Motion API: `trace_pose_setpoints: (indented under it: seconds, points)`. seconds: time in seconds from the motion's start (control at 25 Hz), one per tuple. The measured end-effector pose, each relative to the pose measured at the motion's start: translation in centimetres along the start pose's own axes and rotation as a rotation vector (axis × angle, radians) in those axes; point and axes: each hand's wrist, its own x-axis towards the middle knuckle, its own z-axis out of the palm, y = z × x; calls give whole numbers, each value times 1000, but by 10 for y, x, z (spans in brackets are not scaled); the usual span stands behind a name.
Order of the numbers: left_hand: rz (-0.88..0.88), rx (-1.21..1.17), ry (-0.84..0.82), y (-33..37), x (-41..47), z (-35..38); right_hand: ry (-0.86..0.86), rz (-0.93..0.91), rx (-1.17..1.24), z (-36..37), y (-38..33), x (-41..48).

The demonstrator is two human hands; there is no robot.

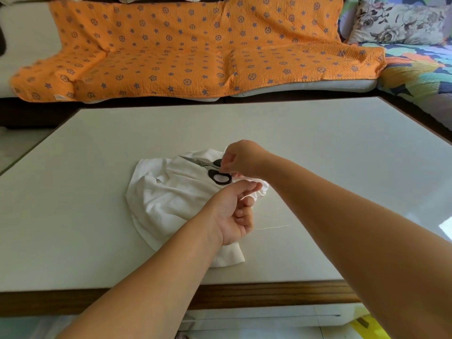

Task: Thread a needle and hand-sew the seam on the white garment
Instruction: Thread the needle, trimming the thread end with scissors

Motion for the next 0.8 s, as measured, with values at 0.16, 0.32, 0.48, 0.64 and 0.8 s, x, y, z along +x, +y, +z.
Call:
trace_pose_setpoints:
  seconds: [0.16,0.32,0.48,0.64,0.8]
  points:
    - [14,-22,-10,3,0,-3,143,-14,168,-23,22,-38]
    - [50,35,-7,3,2,2,27,82,448,-21,47,-83]
    - [63,101,-22,0,3,8,-16,85,670,-13,61,-95]
    - [93,169,-35,-1,4,10,100,79,713,-6,70,-100]
    - [101,197,-34,2,4,10,138,136,776,0,68,-98]
